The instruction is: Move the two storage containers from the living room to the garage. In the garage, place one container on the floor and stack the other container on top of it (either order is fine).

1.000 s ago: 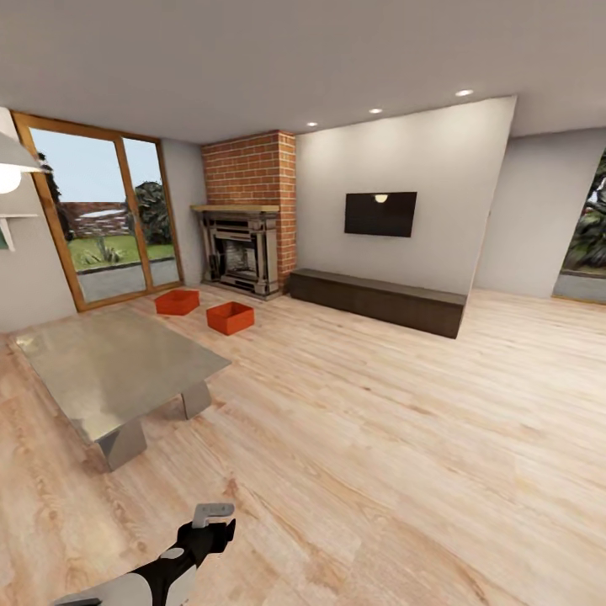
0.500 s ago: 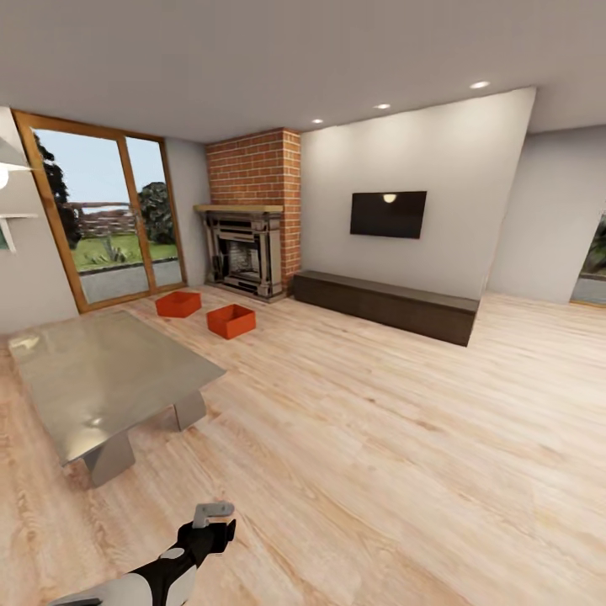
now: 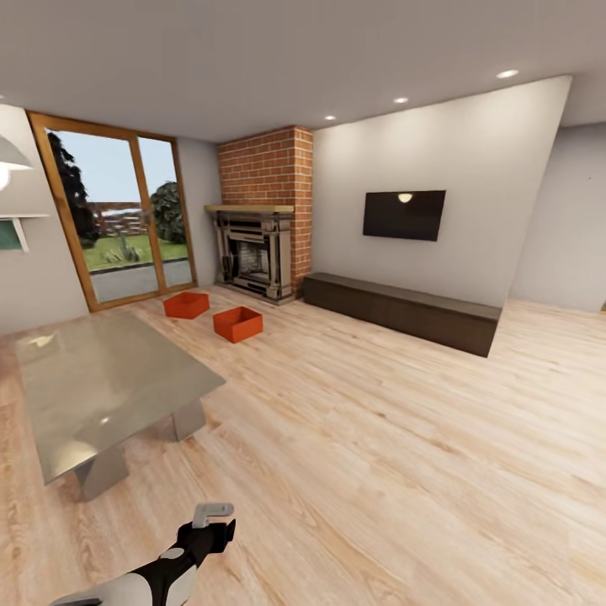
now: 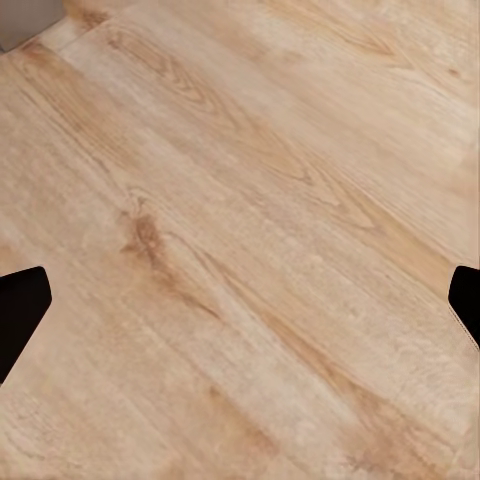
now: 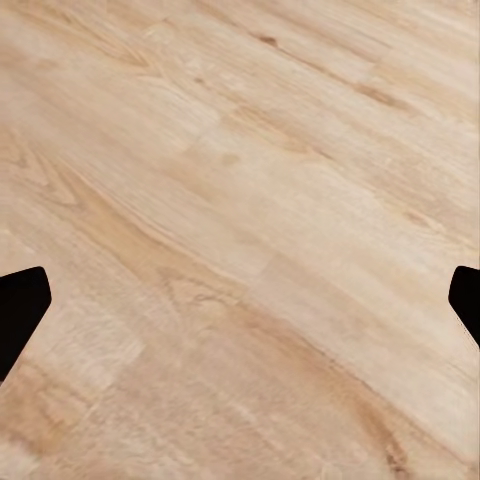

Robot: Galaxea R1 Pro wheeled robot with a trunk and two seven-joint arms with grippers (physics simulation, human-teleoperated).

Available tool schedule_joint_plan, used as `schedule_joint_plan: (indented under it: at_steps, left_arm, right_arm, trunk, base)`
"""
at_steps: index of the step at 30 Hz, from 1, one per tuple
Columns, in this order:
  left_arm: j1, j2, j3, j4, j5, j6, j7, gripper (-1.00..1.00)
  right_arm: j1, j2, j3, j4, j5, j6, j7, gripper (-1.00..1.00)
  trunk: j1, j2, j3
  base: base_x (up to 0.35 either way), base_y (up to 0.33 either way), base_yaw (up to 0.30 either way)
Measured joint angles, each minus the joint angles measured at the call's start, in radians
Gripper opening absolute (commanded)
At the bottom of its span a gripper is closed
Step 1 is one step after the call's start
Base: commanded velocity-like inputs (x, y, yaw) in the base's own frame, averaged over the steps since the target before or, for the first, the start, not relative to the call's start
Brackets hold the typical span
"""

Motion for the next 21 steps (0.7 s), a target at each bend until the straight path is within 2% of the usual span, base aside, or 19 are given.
schedule_joint_plan:
  at_steps: [12,21]
  left_arm:
    - [0.0,0.0,0.0,0.0,0.0,0.0,0.0,1.0]
    - [0.0,-0.001,0.0,0.0,0.0,0.0,0.0,1.0]
  right_arm:
    - [0.0,0.0,0.0,0.0,0.0,0.0,0.0,1.0]
    - [0.0,0.0,0.0,0.0,0.0,0.0,0.0,1.0]
  trunk:
    - [0.0,0.0,0.0]
    - [0.0,0.0,0.0]
  base:
    - [0.325,-0.156,0.007]
    - [0.325,-0.163,0.209]
